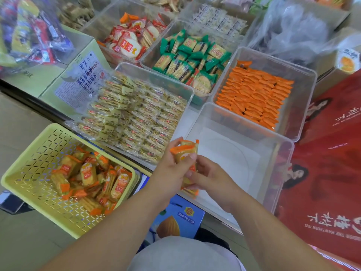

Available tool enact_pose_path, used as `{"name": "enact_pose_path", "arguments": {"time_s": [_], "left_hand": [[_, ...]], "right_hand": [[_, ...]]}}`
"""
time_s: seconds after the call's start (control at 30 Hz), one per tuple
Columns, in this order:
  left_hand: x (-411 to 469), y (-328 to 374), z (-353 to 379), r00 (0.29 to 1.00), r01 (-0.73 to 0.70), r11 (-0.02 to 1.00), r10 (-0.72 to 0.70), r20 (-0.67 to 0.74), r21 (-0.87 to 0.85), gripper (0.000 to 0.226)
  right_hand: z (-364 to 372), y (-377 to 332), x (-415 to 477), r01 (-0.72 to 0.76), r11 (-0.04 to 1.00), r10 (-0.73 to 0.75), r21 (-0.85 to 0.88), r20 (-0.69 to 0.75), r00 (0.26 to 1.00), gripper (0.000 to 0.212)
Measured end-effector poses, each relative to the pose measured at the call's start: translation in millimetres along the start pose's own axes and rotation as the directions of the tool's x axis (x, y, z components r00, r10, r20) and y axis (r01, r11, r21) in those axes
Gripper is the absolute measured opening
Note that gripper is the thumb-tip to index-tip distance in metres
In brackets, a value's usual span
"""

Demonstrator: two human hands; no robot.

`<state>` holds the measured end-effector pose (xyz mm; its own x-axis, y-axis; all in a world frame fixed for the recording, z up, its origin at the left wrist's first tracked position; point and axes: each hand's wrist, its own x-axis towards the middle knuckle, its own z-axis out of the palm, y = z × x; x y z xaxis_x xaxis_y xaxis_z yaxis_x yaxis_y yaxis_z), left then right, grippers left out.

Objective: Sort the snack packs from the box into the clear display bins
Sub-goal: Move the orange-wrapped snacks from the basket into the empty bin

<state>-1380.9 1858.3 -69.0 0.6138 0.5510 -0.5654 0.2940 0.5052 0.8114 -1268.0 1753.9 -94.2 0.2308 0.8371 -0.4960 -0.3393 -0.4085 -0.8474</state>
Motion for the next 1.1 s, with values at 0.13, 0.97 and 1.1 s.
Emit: {"name": "enact_pose_path", "arguments": {"time_s": [0.13, 0.97, 1.1], "left_hand": [[1, -2, -8, 0.994, -0.095, 0.931, 0.109, -0.021, 0.353, 0.065], [-10, -66, -38, 0.987, -0.034, 0.491, 0.155, -0.049, 0.87, 0.097], [-10, -64, -39, 0.989, -0.03, 0.514, 0.138, -0.049, 0.857, 0.097]], "right_hand": [[-24, 8, 13, 0.02, 0.995, -0.032, -0.096, -0.131, 0.991, 0.038], [-43, 79, 74, -0.311, 0.447, 0.127, -0.839, -0.285, 0.95, 0.077], [-37, 75, 79, -0.337, 0.557, 0.11, -0.759, -0.335, 0.936, 0.074]]}}
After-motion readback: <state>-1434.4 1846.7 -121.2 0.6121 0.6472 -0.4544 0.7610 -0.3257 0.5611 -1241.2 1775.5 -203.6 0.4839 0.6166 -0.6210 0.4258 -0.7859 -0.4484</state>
